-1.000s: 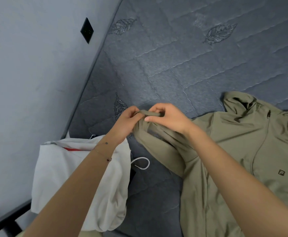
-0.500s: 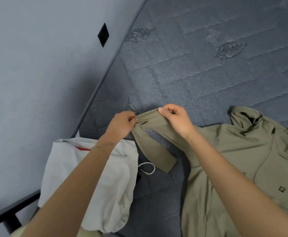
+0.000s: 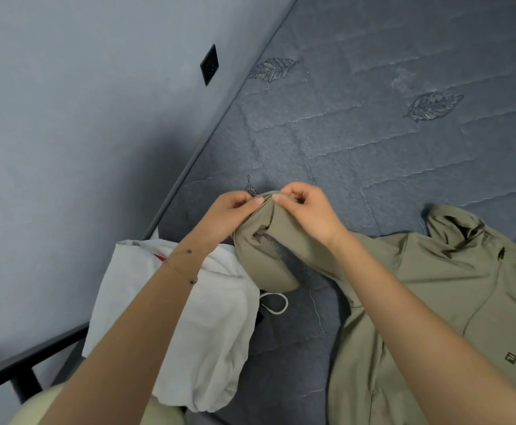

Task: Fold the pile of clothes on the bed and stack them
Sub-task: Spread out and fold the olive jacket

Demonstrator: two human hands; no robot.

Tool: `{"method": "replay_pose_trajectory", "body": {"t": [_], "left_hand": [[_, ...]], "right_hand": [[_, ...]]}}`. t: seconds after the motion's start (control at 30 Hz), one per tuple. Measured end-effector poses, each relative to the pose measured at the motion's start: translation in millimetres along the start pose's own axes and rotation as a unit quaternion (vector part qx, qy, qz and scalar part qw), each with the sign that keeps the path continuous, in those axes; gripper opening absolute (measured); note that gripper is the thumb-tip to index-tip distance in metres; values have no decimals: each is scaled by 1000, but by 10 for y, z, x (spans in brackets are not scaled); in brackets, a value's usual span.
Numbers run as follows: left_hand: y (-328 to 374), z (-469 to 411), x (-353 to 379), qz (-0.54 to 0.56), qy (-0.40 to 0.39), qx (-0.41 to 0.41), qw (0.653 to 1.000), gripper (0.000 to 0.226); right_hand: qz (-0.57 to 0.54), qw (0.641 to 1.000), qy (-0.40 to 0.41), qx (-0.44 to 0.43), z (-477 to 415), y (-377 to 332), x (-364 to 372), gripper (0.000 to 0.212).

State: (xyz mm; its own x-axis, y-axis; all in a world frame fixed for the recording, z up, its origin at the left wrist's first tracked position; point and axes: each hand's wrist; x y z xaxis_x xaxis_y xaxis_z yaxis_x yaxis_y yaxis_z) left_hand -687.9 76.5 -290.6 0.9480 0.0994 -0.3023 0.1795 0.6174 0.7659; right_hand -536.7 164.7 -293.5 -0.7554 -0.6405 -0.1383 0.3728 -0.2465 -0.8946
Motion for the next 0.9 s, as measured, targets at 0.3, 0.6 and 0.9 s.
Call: {"method": "replay_pose_trajectory", "body": {"t": [0.3, 0.6, 0.9], "left_hand": [[-133, 171, -357, -83, -145, -11, 986, 15], [87, 348, -668, -44, -46, 39, 997, 19], [-90, 557, -991, -86, -189, -13, 978, 21]], "right_hand": [[-115, 990, 82, 22, 58, 12, 62, 23], [-28, 992, -124, 8, 63, -379, 466, 12], [-87, 994, -55, 21, 21, -466, 553, 26]]}}
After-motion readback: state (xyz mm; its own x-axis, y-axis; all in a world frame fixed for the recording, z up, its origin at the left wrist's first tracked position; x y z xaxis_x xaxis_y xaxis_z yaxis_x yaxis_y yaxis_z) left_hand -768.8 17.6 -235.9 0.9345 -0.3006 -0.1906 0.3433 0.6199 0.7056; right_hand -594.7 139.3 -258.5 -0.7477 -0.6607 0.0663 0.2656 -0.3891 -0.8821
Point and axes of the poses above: each hand's wrist, its own z-axis away from the middle knuckle, its own x-axis out of the palm, y = z × x, and after that the axes turned 7 degrees about -z, right-handed
